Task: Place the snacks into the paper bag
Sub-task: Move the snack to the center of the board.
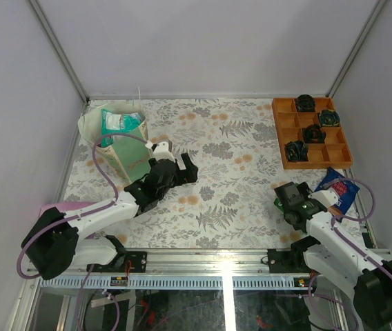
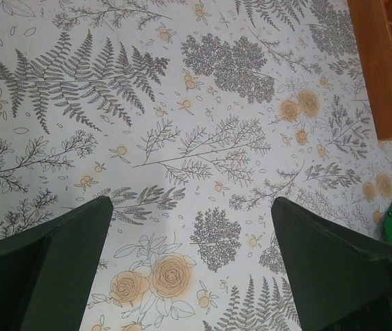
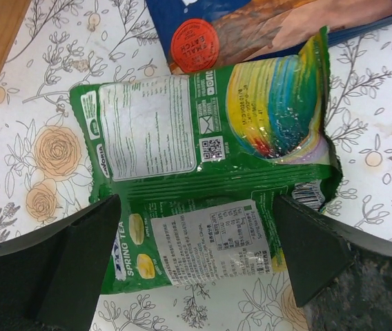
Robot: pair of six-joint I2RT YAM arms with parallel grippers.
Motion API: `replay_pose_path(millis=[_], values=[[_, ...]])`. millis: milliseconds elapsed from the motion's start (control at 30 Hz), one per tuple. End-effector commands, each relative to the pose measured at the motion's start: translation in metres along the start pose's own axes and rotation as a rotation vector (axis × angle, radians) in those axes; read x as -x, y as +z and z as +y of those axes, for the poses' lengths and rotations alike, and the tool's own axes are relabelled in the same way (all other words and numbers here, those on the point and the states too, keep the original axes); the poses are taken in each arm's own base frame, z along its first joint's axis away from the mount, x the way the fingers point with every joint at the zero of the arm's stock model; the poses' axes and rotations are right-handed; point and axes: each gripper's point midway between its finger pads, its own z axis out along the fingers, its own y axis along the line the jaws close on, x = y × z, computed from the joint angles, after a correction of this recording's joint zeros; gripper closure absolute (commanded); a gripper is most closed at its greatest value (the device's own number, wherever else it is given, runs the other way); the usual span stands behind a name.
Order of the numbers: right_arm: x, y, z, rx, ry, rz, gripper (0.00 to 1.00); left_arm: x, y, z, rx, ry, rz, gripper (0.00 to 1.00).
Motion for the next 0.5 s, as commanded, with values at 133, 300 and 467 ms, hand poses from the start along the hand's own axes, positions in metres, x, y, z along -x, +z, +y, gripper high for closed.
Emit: replay_pose_path(millis=[133, 300, 467], values=[[-0.017, 0.006, 0.018, 0.043, -0.04, 0.068, 0.03, 0.011, 0.003, -0.008, -0.04, -0.037, -0.036, 0.0], [-0.03, 0.005, 0.022, 0.079, -0.079, 0.122, 0.11, 0.011, 0.003, -0.009, -0.042, -0.041, -0.037, 0.0], [-0.033, 0.003, 0.023, 0.108, -0.1, 0.138, 0.21, 0.01, 0.004, -0.008, -0.042, -0.043, -0.031, 0.0]])
